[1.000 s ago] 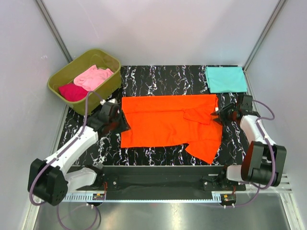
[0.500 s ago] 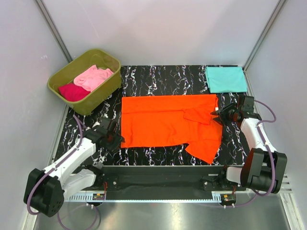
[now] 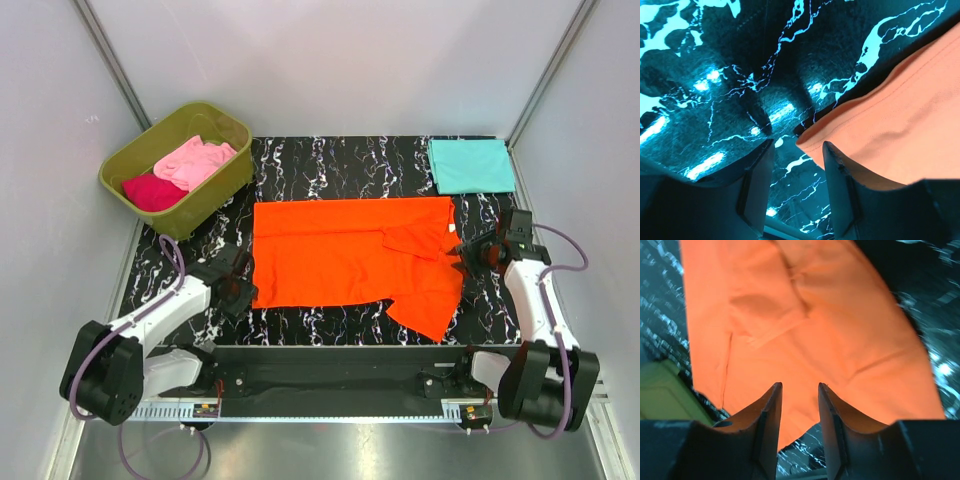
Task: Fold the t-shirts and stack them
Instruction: Fold the tshirt
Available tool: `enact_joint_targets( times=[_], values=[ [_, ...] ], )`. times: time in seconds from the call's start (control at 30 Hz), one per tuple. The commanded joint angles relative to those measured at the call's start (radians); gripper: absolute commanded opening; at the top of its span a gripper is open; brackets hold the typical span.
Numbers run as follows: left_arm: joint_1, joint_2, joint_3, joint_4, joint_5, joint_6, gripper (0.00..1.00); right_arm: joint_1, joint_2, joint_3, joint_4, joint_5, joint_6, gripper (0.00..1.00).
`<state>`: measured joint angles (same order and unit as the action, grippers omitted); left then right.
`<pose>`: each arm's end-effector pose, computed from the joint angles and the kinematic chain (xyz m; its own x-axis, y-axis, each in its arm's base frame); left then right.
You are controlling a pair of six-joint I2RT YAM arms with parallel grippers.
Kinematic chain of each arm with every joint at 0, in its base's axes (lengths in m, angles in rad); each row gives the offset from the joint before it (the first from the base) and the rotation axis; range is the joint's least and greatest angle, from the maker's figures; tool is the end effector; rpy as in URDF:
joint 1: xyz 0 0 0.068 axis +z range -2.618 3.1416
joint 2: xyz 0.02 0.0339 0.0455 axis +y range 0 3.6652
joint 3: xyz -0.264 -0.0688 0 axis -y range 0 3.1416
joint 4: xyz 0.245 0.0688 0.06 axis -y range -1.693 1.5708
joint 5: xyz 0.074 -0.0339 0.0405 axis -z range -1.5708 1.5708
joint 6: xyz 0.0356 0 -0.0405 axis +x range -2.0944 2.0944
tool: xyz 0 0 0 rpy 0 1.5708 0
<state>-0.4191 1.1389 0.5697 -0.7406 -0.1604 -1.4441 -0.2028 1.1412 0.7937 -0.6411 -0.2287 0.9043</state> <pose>0.1634 -0.0666 0.1663 -0.4727 -0.8615 -0.1857 -0.8294 0.5061 -0.2365 0.2177 -0.0365 0.2357 -0.4476 0.8736 -0.1911 0.6888 0.4731 0.5493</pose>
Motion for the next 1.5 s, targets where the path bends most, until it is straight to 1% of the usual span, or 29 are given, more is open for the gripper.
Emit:
enact_joint_targets(
  times=[0.0,0.07,0.17,0.23,0.3,0.4,0.63,0.8,0.97,1.17,1.27,1.3,1.37,1.47],
  values=[
    [-0.004,0.027,0.032,0.055,-0.005,-0.016,0.48,0.003,-0.093,-0.027,-0.179,0.155,0.076,0.43],
    [-0.012,0.033,0.032,0.072,-0.002,-0.019,0.49,0.003,-0.121,-0.036,-0.221,0.198,0.11,0.44],
    [-0.018,0.036,0.029,0.098,0.012,-0.018,0.51,0.003,-0.132,-0.056,-0.241,0.215,0.137,0.46],
    [-0.023,0.041,0.027,0.121,0.021,-0.007,0.52,0.003,-0.124,-0.073,-0.244,0.224,0.142,0.47],
    [-0.029,0.058,0.03,0.142,0.038,0.001,0.53,0.003,-0.114,-0.088,-0.243,0.291,0.145,0.5],
    [-0.04,0.082,0.036,0.152,0.05,0.005,0.54,0.003,-0.084,-0.099,-0.236,0.342,0.134,0.53],
    [-0.052,0.123,0.015,0.208,0.071,-0.012,0.52,0.003,-0.018,-0.154,-0.111,0.336,0.12,0.52],
    [-0.052,0.133,0.016,0.208,0.064,-0.004,0.48,0.003,0.012,-0.197,-0.031,0.312,0.119,0.5],
    [-0.055,0.075,-0.01,0.169,0.012,-0.035,0.46,0.003,0.019,-0.229,-0.008,0.318,0.119,0.49],
    [-0.053,0.018,0.05,0.02,-0.114,-0.038,0.46,0.003,0.022,-0.234,0.004,0.324,0.11,0.45],
    [-0.058,-0.013,0.07,-0.005,-0.126,-0.05,0.46,0.003,0.031,-0.235,0.015,0.312,0.11,0.42],
    [-0.067,-0.025,0.073,-0.008,-0.126,-0.056,0.46,0.003,0.031,-0.237,0.02,0.305,0.11,0.38],
    [-0.086,-0.033,0.073,-0.011,-0.129,-0.077,0.45,0.003,0.038,-0.24,0.026,0.299,0.11,0.33],
    [-0.118,-0.018,0.071,-0.009,-0.131,-0.102,0.46,0.003,0.04,-0.243,0.029,0.304,0.105,0.3]
  ],
)
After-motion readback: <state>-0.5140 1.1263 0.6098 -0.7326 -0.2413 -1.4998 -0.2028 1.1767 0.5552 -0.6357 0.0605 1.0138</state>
